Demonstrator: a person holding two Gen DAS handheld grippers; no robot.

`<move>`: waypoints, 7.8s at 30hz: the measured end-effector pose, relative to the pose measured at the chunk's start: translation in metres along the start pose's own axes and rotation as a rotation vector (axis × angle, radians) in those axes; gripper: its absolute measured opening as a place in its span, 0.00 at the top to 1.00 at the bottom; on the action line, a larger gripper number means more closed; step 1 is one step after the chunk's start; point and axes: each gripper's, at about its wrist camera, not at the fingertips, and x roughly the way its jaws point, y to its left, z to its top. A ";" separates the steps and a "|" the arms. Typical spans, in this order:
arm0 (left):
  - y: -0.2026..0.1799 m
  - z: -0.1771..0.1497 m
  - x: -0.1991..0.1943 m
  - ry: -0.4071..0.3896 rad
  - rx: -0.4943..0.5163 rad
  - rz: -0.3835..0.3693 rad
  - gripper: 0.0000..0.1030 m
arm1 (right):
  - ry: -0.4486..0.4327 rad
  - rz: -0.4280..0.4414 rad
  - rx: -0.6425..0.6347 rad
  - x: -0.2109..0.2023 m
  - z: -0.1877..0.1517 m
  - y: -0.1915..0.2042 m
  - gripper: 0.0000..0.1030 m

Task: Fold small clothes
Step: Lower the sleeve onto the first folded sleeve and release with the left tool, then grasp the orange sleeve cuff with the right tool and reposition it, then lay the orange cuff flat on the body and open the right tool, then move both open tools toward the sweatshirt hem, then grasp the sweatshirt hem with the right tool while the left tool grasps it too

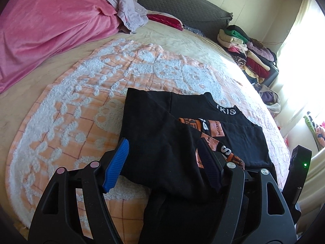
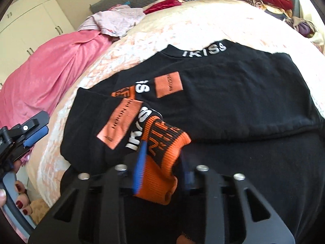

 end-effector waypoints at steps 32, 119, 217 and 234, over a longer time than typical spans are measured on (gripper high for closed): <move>-0.017 0.005 0.009 0.016 0.041 0.008 0.40 | -0.215 -0.234 0.013 -0.070 0.072 -0.105 0.88; -0.089 -0.018 0.099 0.213 0.272 -0.015 0.42 | -0.132 -0.187 0.057 -0.089 -0.010 -0.084 0.05; 0.010 -0.106 -0.037 0.177 0.173 0.056 0.09 | -0.022 -0.243 0.085 -0.180 -0.129 -0.113 0.05; 0.023 -0.153 -0.044 0.254 0.158 -0.028 0.38 | 0.178 -0.237 -0.012 -0.153 -0.128 -0.122 0.06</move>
